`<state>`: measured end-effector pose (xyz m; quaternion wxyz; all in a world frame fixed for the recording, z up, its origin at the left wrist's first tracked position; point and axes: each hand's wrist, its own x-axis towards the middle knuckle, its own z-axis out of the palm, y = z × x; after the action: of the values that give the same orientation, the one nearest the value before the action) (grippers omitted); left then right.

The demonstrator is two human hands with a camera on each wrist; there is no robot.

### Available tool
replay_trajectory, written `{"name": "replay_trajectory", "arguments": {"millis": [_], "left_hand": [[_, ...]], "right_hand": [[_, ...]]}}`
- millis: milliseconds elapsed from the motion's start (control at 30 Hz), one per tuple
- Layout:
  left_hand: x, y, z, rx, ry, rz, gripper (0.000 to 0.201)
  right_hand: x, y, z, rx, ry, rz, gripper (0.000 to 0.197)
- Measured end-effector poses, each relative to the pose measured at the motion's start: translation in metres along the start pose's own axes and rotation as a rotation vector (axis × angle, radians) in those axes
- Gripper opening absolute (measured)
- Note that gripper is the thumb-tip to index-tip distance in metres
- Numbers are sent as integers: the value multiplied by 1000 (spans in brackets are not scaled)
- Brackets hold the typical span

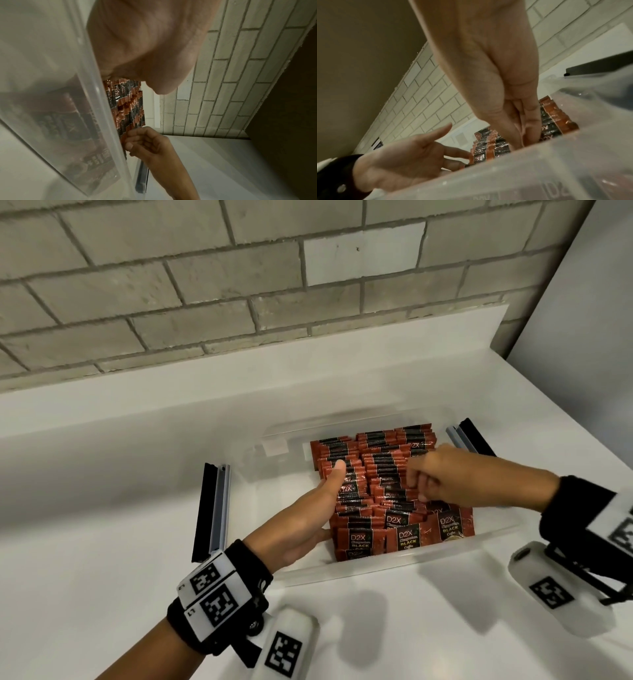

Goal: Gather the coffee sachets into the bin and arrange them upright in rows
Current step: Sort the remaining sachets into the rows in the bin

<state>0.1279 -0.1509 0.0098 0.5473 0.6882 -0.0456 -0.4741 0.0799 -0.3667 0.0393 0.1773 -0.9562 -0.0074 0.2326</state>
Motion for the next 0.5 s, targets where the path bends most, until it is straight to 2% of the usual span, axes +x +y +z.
{"name": "replay_trajectory", "arguments": {"millis": [67, 200, 233, 333, 400, 500], "left_hand": [[-1, 4, 0, 16, -6, 1, 69], [1, 11, -5, 8, 118, 17, 65], [3, 12, -5, -6, 133, 20, 65], [6, 17, 0, -64, 104, 14, 59], [8, 20, 0, -86, 83, 2, 57], [11, 23, -3, -71, 138, 11, 62]], "right_hand": [[3, -1, -2, -10, 23, -11, 15], [11, -3, -12, -28, 227, -48, 33], [14, -5, -10, -65, 215, -61, 44], [20, -13, 0, -170, 14, -38, 71], [20, -15, -1, -178, -52, -15, 74], [20, -16, -11, -119, 18, -33, 70]]}}
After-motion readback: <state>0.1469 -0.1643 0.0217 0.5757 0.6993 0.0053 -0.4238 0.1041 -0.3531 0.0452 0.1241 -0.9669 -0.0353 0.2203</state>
